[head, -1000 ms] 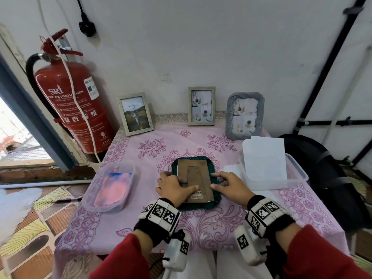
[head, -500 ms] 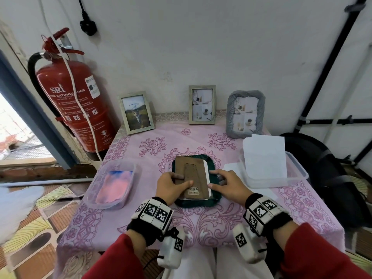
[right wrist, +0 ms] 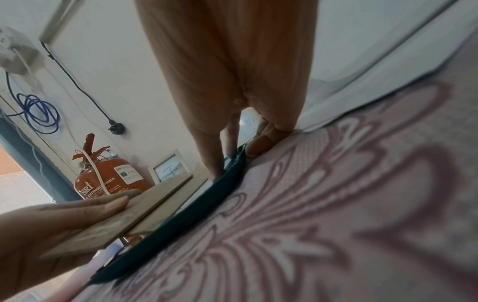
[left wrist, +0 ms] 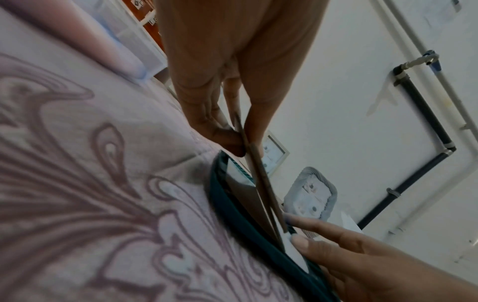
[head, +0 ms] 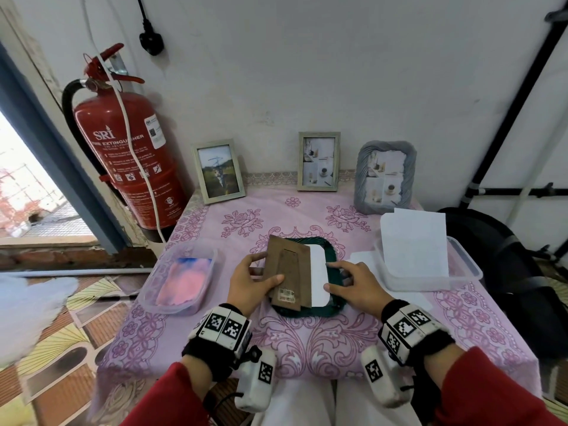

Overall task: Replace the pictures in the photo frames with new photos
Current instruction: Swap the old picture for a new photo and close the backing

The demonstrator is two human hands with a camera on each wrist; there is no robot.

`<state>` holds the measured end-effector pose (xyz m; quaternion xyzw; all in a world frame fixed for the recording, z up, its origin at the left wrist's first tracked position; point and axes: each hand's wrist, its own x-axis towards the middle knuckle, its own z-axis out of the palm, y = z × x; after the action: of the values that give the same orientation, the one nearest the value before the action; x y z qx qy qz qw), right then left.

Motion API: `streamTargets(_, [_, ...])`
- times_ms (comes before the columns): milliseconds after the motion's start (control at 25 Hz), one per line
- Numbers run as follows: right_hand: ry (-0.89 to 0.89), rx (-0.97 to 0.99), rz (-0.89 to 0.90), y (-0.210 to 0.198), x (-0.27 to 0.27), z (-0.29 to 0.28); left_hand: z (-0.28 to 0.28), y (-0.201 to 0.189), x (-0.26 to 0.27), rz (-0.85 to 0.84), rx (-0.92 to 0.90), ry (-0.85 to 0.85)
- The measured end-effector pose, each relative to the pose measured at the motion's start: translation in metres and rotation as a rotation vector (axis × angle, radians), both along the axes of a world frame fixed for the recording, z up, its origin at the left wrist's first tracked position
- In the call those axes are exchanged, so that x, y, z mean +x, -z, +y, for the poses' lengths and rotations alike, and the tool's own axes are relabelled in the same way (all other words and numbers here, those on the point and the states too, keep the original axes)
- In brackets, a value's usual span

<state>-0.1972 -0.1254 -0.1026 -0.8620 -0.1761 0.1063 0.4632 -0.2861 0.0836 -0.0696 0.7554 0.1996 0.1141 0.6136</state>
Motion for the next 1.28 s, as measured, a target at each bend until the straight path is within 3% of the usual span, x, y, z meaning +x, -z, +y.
streamTargets(640, [-0.018,0.029,0.008,-0.006,-0.002,0.0,0.052,0.025,-0.024,0.2,0.337,-0.189])
streamTargets(880, [-0.02,0.022,0.013,-0.006,-0.002,0.0,0.042,0.023,-0.029,0.309,0.537,-0.168])
streamTargets(1080, [-0.016,-0.014,0.016,-0.004,-0.001,0.0,0.026,0.015,-0.024,0.286,0.689,-0.146])
streamTargets(1280, [-0.003,-0.032,0.016,-0.001,-0.001,0.0,0.0,-0.003,0.0,0.322,0.696,-0.023])
